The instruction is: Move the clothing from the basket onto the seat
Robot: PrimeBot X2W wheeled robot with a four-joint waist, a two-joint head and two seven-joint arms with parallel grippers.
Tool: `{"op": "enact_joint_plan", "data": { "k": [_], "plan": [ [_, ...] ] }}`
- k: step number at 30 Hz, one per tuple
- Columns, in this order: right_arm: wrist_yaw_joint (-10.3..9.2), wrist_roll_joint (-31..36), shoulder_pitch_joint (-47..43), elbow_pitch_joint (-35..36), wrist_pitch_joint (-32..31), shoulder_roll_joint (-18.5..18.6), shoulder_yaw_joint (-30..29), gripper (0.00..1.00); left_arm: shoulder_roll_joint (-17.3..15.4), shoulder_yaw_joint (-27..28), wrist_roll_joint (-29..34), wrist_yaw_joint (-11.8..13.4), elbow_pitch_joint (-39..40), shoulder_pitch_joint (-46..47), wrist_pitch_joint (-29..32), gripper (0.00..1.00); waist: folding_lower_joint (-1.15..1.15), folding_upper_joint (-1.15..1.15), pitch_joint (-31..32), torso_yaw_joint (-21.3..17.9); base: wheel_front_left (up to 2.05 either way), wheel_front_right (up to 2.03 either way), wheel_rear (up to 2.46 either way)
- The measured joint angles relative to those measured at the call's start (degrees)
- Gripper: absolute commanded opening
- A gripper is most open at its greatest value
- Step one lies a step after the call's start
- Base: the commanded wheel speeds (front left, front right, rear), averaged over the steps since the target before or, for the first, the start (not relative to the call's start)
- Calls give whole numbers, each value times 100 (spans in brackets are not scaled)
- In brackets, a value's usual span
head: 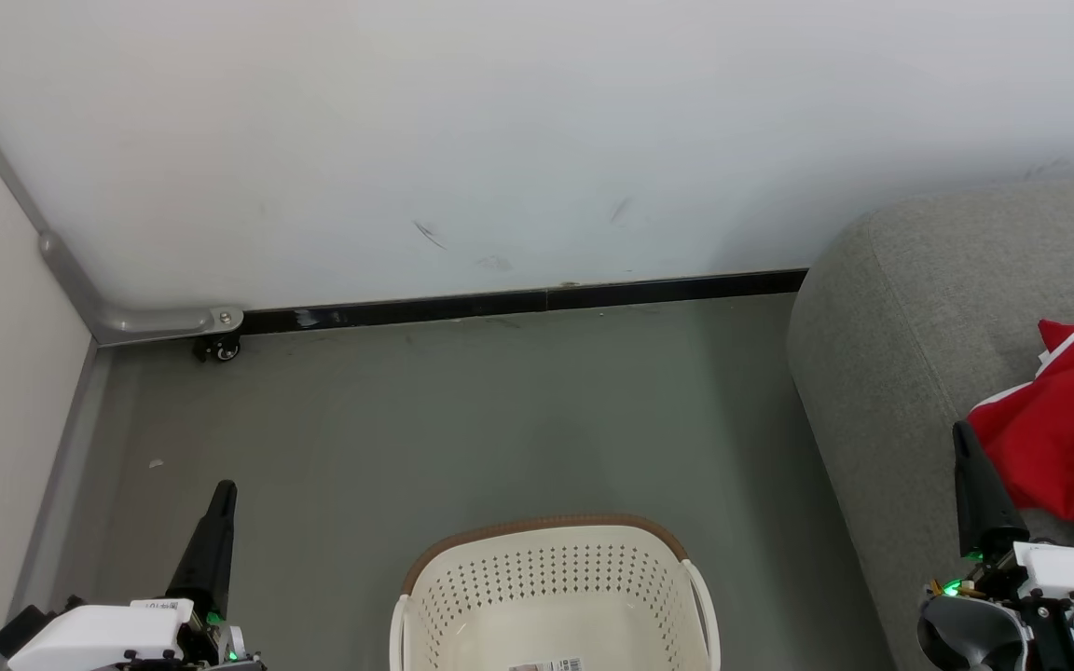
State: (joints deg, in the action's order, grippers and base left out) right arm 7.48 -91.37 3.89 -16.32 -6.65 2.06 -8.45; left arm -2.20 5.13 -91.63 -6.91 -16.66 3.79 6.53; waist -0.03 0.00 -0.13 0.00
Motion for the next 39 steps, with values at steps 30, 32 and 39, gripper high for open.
{"op": "enact_joint_plan", "data": {
  "k": [30,32,39],
  "plan": [
    [0,-1,0,25,2,0,20,0,0,-3,-1,0,24,0,-1,0,1,0,-2,0,0,0,0],
    [0,-1,-1,25,2,0,21,0,0,-3,-1,0,27,0,-1,0,1,0,-2,1,0,0,0],
    [0,-1,-1,26,2,0,24,0,0,-3,-1,0,35,0,-1,0,1,0,-2,1,0,0,0]
  ]
}}
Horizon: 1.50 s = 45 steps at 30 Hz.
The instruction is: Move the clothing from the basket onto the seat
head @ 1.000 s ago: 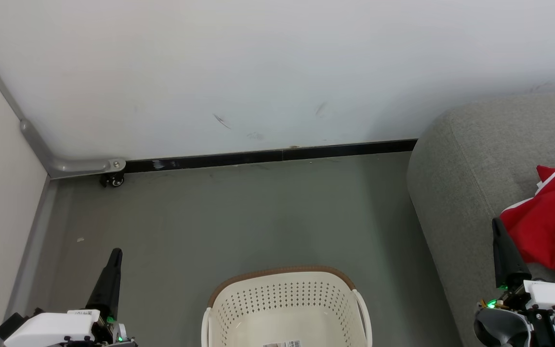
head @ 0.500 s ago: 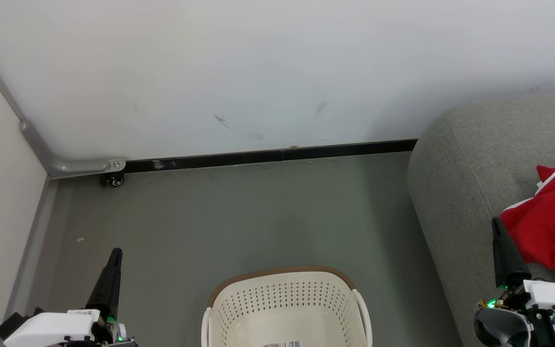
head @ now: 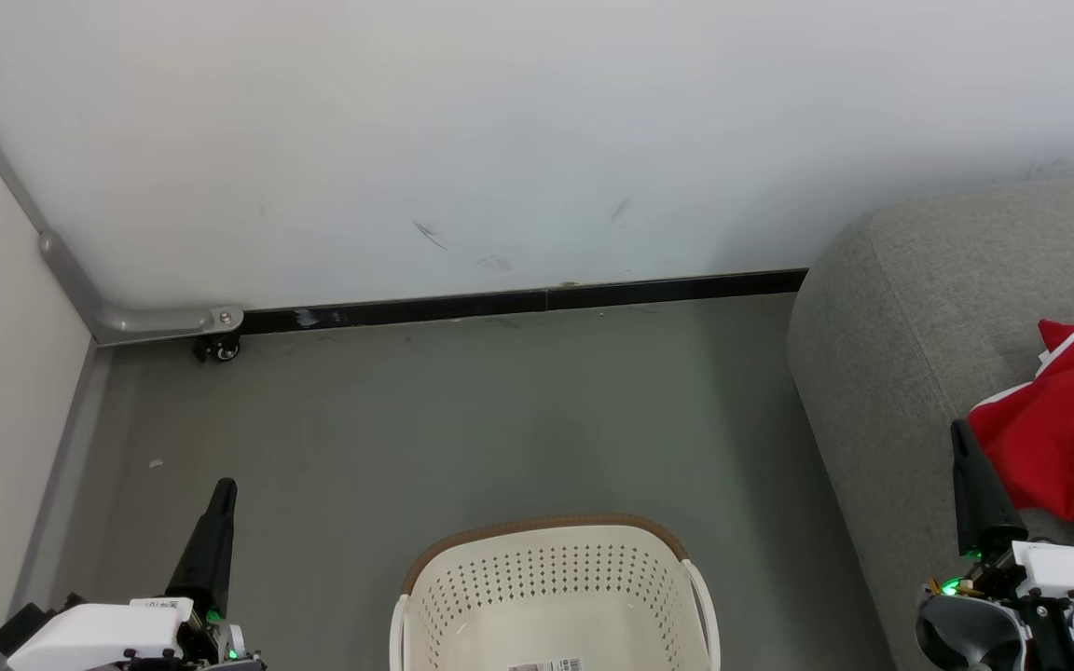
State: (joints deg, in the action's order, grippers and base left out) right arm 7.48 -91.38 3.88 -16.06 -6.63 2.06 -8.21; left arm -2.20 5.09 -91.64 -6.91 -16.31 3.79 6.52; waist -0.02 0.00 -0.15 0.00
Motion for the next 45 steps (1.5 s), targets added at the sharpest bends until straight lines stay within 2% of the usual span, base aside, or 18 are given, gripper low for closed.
{"op": "enact_joint_plan", "data": {
  "k": [45],
  "plan": [
    [0,-14,0,4,7,1,11,0,1,-3,0,0,29,0,0,0,1,0,-1,0,0,0,0]
  ]
}}
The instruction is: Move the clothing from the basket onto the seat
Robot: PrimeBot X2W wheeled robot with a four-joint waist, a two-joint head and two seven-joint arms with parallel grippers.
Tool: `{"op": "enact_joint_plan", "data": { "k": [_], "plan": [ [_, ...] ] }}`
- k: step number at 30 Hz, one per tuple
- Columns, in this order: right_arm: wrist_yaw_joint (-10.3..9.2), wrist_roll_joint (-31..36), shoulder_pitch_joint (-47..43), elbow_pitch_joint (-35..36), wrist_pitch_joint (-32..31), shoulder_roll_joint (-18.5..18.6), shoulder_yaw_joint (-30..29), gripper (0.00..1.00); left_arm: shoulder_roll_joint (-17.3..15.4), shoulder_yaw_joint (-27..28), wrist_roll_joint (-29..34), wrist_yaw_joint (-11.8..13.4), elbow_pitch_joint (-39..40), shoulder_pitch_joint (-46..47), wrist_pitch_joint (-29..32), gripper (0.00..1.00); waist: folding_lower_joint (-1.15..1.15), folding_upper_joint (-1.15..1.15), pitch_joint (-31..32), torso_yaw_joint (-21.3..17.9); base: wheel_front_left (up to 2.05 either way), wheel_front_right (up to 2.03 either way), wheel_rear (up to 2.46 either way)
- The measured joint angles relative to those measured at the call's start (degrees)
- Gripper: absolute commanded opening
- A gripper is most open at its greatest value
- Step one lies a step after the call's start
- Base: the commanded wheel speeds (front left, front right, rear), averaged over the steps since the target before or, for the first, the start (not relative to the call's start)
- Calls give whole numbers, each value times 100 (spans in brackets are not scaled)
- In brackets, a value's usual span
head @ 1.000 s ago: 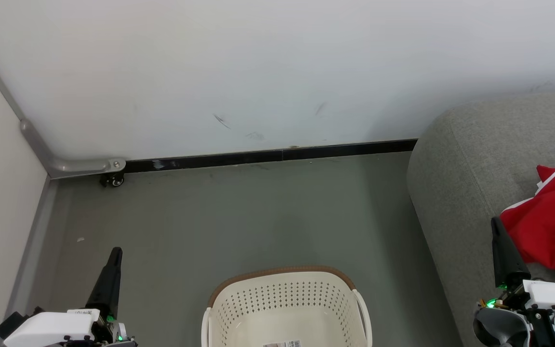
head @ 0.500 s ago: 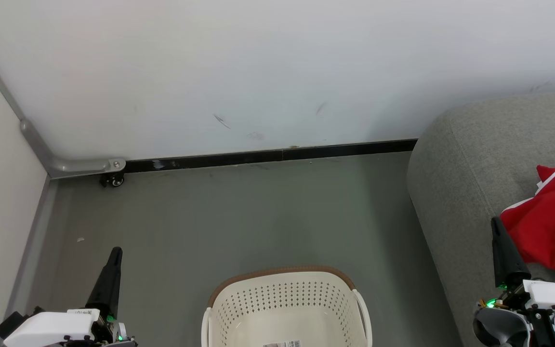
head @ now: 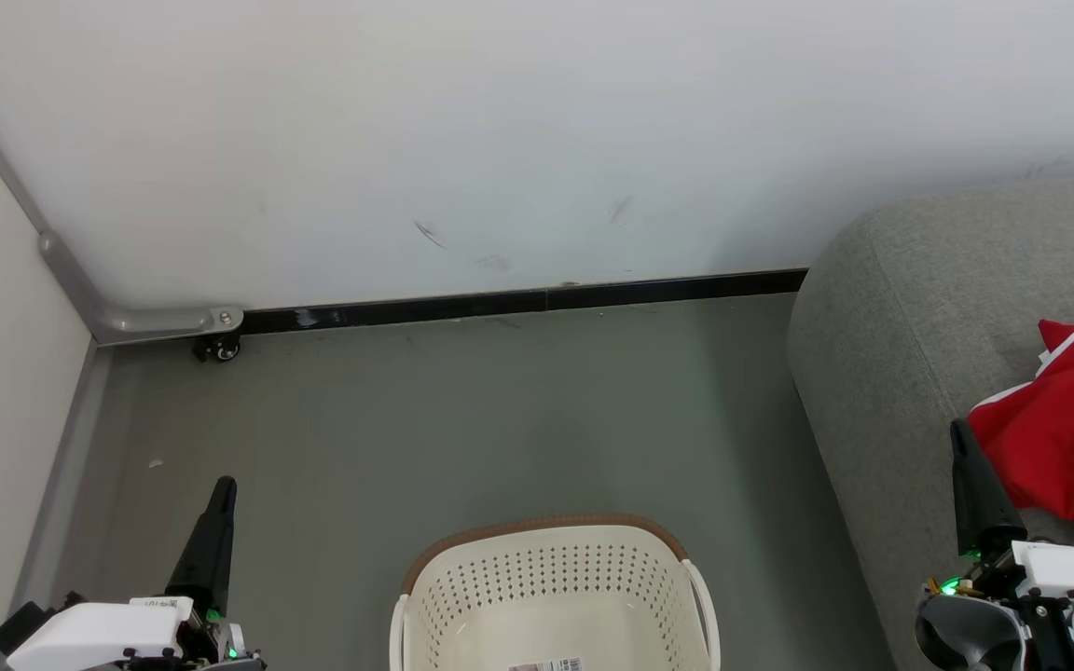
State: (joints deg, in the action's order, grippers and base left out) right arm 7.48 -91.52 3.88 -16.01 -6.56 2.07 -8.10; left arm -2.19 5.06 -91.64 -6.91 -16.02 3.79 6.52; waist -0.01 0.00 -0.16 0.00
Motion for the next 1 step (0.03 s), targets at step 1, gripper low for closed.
{"op": "enact_joint_plan", "data": {
  "k": [1],
  "plan": [
    [0,0,0,0,0,0,1,0,0,0,0,0,0,0,0,0,0,0,0,0,0,0,0]
  ]
}}
